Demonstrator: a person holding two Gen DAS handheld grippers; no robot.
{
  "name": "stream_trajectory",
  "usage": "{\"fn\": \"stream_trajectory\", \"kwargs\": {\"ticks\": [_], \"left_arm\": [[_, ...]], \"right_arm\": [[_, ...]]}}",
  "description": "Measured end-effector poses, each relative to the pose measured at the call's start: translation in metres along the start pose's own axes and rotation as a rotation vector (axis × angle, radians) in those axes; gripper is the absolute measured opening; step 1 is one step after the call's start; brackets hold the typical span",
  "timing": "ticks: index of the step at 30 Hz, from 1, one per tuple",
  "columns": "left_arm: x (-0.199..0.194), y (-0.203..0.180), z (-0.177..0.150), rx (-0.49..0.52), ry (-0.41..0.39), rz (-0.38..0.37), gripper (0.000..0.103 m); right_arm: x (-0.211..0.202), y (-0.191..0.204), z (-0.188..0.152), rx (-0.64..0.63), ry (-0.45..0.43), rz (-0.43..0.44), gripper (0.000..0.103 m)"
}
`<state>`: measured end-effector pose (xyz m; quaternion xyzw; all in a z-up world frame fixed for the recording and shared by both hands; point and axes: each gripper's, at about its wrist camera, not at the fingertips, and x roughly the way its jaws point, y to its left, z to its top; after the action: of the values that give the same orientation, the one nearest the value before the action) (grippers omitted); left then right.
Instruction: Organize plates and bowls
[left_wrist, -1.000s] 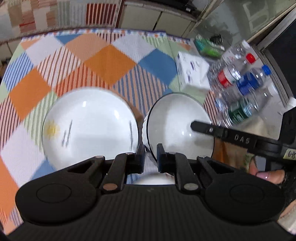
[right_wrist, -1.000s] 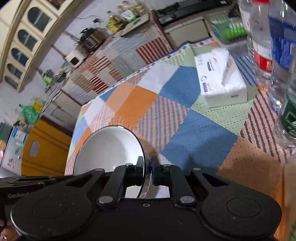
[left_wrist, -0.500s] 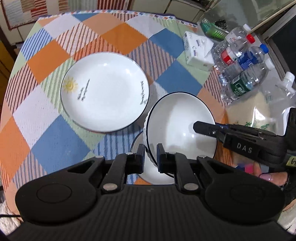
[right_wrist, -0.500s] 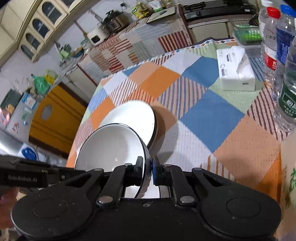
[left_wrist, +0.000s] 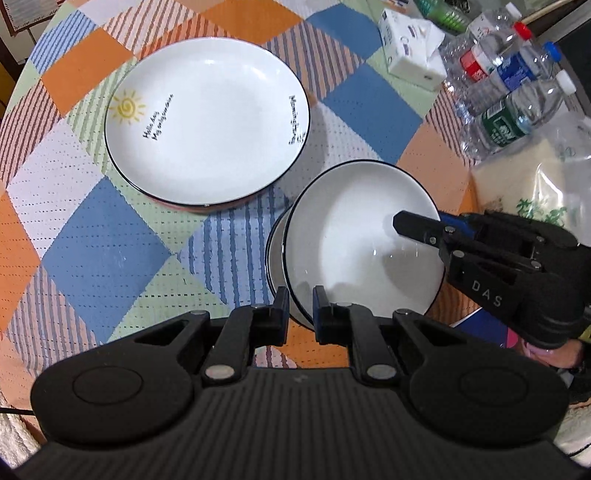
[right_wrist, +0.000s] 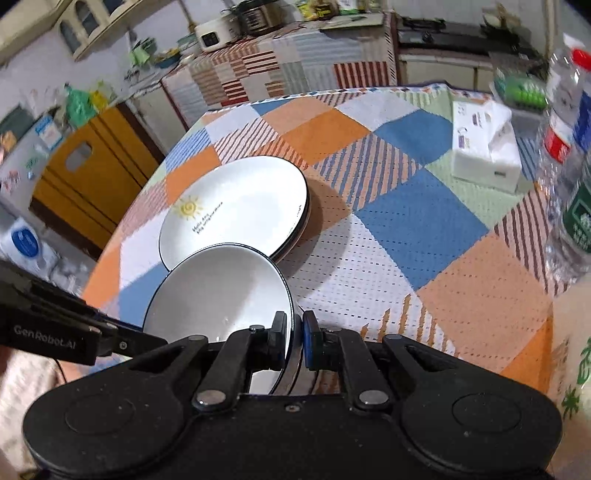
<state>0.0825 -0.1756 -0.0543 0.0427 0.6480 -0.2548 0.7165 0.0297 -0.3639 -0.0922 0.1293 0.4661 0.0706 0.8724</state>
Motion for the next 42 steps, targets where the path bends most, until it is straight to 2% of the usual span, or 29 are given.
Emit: {"fn": "stream_trajectory", "kwargs": {"ticks": [6,13,17,19,21,22,24,26,29,31,34,36,38,41,42], "left_arm": [[0.013,-0.003,-0.002,0.031,0.031,0.062,0.012],[0.013,0.002,-0.002,0.036,0.027,0.033,0.013],[0.000,0.009,-0.009,0.051,-0.054,0.004,0.019],[-0.007,0.012,-0.011,0.065,-0.103,0.007,0.031],[-0.013,0.015,-0.013,0.081,-0.153,0.021,0.039],[-0.015,0.016,-0.014,0.092,-0.176,0.030,0.041],[-0.015,0.017,-0.016,0.115,-0.206,0.043,0.042],[-0.011,0.018,-0.019,0.125,-0.224,0.035,0.048],[-0.002,0.020,-0.028,0.129,-0.232,-0.009,0.053],[0.003,0.021,-0.032,0.132,-0.223,-0.027,0.055],[0.011,0.022,-0.036,0.135,-0.227,-0.032,0.062],[0.019,0.023,-0.035,0.116,-0.203,-0.018,0.062],[0.024,0.025,-0.035,0.097,-0.182,-0.027,0.062],[0.029,0.028,-0.036,0.080,-0.179,-0.046,0.063],[0.030,0.029,-0.036,0.079,-0.182,-0.048,0.063]], "right_arm": [[0.004,0.017,-0.006,-0.143,-0.012,-0.071,0.013],[0.006,0.026,-0.007,-0.224,-0.033,-0.086,0.016],[-0.003,0.020,-0.011,-0.206,-0.066,-0.036,0.022],[-0.013,0.016,-0.016,-0.210,-0.086,-0.002,0.025],[-0.023,0.012,-0.022,-0.230,-0.097,0.029,0.038],[-0.028,0.010,-0.026,-0.255,-0.099,0.040,0.040],[-0.035,0.009,-0.034,-0.307,-0.098,0.051,0.054],[-0.036,0.007,-0.042,-0.348,-0.071,0.074,0.060],[-0.025,-0.002,-0.053,-0.348,0.049,0.193,0.060],[-0.014,-0.005,-0.063,-0.340,0.087,0.217,0.062],[0.004,-0.001,-0.076,-0.389,0.116,0.177,0.068],[0.018,0.004,-0.083,-0.432,0.133,0.143,0.073],[0.031,0.007,-0.090,-0.488,0.145,0.111,0.073],[0.041,0.011,-0.096,-0.557,0.097,0.081,0.075],[0.043,0.011,-0.095,-0.570,0.089,0.078,0.079]]}}
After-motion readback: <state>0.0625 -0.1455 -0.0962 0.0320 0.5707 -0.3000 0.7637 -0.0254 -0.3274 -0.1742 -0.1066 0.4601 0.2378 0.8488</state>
